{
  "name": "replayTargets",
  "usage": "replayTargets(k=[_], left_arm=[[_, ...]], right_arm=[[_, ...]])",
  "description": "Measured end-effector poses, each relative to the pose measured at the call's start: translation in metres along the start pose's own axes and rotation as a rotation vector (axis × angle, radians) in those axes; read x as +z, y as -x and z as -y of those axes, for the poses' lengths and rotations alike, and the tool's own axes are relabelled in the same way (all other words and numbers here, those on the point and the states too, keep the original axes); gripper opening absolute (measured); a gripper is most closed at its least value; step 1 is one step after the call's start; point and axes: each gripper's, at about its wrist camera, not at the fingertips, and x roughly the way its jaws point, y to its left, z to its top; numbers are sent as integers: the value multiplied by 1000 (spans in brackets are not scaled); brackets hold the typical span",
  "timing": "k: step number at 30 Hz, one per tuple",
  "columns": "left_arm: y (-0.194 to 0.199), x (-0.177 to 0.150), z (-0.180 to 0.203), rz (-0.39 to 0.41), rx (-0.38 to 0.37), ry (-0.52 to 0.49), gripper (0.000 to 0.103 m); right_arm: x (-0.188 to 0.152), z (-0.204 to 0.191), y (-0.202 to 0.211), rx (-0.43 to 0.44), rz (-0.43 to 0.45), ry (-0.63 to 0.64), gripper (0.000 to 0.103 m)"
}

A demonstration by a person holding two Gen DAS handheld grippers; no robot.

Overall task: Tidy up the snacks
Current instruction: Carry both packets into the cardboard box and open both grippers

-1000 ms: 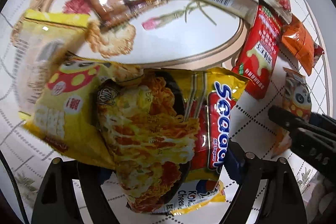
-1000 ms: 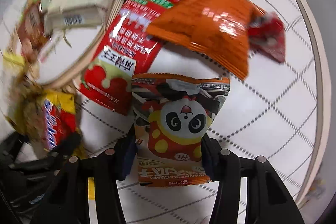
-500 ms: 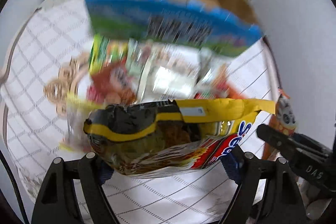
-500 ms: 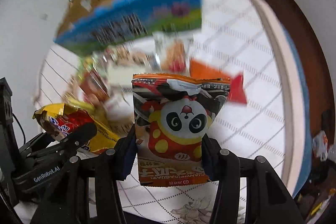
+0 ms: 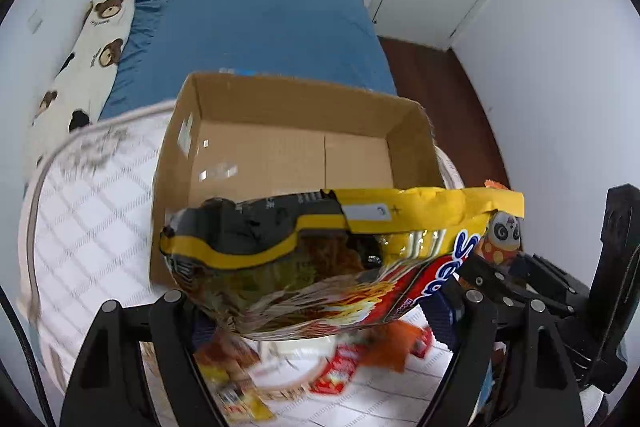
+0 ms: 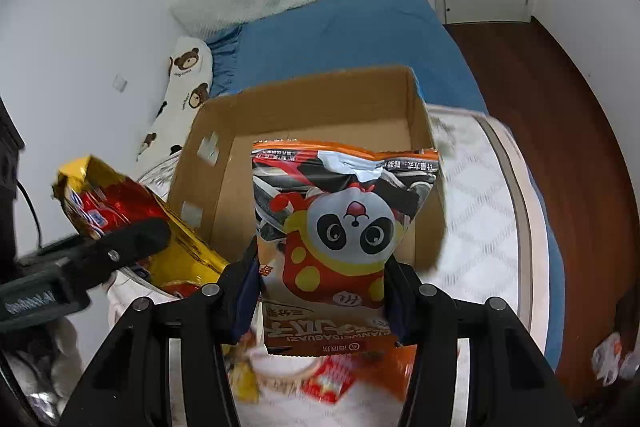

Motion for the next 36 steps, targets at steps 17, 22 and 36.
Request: replayTargets(k=[17, 22, 36], left_arm=[[-189, 85, -54, -287, 109, 6, 82], [-200, 89, -67, -277, 114, 28, 86], [-124, 45, -50, 3, 201, -27, 89]], right_arm=[[81, 27, -206, -43, -230, 7, 64], [84, 28, -224, -45, -265, 34, 95], [69, 16, -165, -164, -170, 34, 95]])
